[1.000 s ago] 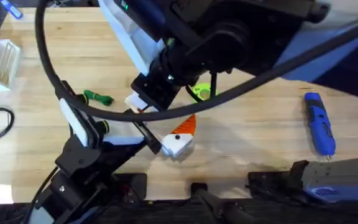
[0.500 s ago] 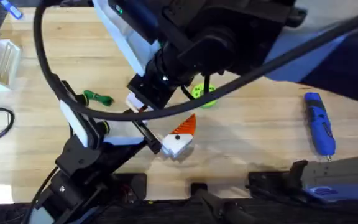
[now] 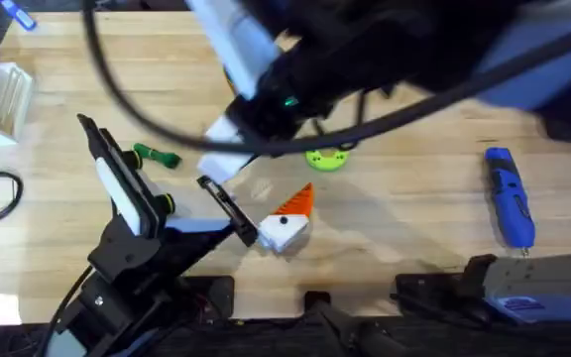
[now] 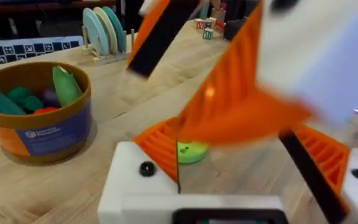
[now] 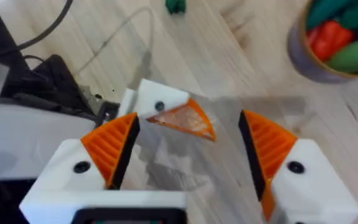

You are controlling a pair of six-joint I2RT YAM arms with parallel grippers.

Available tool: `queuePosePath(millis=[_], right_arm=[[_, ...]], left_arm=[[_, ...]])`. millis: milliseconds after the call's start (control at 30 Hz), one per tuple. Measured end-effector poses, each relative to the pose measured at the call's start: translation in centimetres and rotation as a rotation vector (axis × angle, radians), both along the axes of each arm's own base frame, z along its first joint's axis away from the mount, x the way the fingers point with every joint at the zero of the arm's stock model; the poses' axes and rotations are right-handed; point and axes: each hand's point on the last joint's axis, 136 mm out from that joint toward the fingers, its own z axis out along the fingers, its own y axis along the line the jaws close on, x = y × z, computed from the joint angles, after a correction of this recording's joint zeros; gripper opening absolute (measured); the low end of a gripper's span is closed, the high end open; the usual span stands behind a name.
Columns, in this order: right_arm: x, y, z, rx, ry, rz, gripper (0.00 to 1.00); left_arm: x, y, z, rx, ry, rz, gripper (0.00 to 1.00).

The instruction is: Pick up the gripper from the table and insert it into the empty holder that is missing its gripper. Then pick up a screw, insert it into the mounting hole, and use the screwdriver to tighten it. Finally, clean up the table by picking up the vegetable and placing it into the bucket.

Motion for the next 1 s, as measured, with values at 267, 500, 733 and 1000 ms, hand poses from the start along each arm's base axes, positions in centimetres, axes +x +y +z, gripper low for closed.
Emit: queuePosePath(millis=[267,500,733,1000], right_arm=[[0.5,-8.6,5.8,0.059,-0.022,-0.174,0.989],[-1.8,-15.0,7.6,0.127,-0.015,-0.345,0.989],[-7.5,-17.5,7.5,0.297,0.0,-0.339,0.992],[-11.5,-19.1,6.5,0.362,0.055,-0.333,0.992]], left_arm=[[0.0,0.0,0.0,-0.001,0.0,-0.002,0.985],[0.0,0.0,0.0,0.0,0.0,-0.002,0.985],[0.0,0.0,0.0,0.0,0.0,-0.003,0.985],[0.0,0.0,0.0,0.0,0.0,-0.003,0.897]])
